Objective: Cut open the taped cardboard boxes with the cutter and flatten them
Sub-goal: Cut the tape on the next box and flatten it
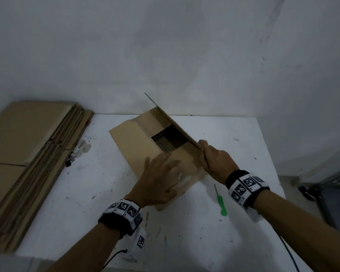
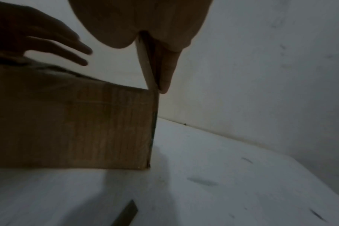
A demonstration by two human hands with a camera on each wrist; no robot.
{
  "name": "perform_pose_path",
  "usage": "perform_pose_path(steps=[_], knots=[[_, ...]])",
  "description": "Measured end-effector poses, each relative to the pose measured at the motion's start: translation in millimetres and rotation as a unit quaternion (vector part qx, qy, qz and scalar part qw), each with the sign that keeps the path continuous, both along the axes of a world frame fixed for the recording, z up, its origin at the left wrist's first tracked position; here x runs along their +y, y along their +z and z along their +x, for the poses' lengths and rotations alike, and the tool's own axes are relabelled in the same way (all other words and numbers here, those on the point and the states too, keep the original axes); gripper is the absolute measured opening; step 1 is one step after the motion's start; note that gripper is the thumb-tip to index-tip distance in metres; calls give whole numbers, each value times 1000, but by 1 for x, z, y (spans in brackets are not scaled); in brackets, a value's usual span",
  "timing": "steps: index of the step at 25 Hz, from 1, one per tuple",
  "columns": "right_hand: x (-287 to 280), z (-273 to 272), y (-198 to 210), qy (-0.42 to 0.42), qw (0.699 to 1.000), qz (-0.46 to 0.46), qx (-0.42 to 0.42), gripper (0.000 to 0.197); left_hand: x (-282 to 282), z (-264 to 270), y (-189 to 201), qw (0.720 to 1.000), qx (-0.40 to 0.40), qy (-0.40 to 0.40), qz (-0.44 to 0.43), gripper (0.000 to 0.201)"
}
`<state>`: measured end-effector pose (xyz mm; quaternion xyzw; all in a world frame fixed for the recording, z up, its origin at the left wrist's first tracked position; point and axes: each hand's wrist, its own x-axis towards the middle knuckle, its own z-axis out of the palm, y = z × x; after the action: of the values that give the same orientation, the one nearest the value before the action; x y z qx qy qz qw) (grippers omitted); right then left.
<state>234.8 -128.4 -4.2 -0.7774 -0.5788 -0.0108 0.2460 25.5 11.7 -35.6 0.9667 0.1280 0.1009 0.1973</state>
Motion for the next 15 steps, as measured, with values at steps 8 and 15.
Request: perform_pose_path(steps=[8, 15], knots=[[6, 5, -2, -215, 967, 104, 85, 24, 21, 33, 27, 973, 154, -77, 153, 97], [27, -54, -13, 18, 989, 144, -11, 37, 15, 44, 53, 965, 216, -62, 138, 109]])
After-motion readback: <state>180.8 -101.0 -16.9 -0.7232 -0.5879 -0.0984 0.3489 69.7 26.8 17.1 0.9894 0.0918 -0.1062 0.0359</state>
